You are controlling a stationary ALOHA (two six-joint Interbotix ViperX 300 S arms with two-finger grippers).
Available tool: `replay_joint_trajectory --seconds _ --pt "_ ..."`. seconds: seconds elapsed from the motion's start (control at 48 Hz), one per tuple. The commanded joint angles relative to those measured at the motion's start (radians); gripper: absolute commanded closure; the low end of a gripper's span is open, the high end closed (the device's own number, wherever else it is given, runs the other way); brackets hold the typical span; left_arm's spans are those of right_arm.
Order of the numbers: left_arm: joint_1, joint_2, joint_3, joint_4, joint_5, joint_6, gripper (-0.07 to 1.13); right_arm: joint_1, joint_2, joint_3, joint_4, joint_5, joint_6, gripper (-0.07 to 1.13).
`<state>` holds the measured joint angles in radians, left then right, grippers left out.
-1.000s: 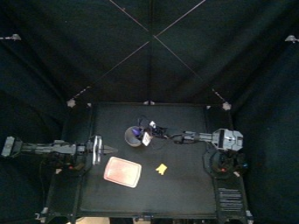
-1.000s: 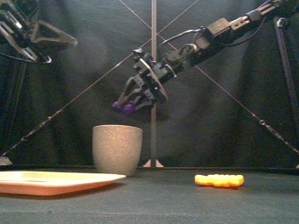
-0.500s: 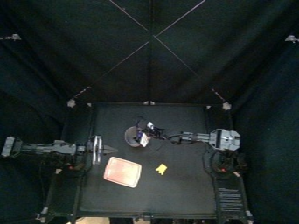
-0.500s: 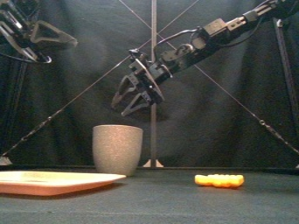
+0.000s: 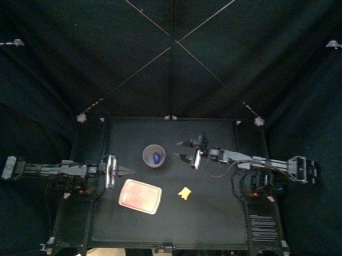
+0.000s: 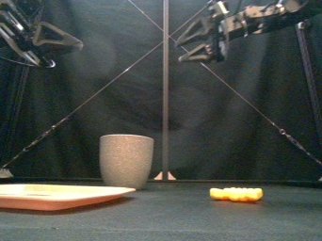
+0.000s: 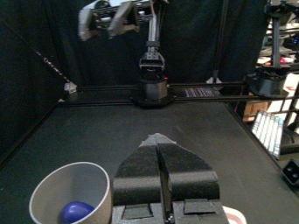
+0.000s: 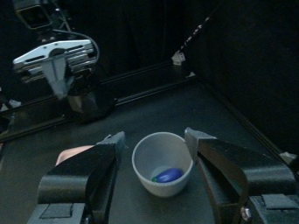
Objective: Pick the eggplant then place it in the grey bowl
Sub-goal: Drop eggplant in the grey bowl and return to neutral
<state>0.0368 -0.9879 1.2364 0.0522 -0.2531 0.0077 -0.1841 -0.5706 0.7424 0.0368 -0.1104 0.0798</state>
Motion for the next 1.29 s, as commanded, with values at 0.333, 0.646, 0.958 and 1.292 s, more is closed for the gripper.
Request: replay_joint_trajectory --seconds 0.333,0.646,0.958,1.292 --pt "0.014 -0.02 -0.008 0.011 -0.005 0.0 1.09 0.19 -0.489 0.351 -0.012 -0.015 -0.003 0.14" --pt "0.014 -0.023 -0.011 0.011 -0.005 0.002 1.09 0.259 -0.529 0.414 -0.153 -0.003 0.011 0.14" --pt "0.017 -0.023 -0.008 0.014 -0.005 0.002 1.09 0.255 -0.534 0.411 -0.15 0.023 0.011 0.14" --pt "0.017 -0.023 -0.008 0.014 -0.005 0.002 1.09 0.25 -0.543 0.407 -0.15 0.028 0.009 0.14"
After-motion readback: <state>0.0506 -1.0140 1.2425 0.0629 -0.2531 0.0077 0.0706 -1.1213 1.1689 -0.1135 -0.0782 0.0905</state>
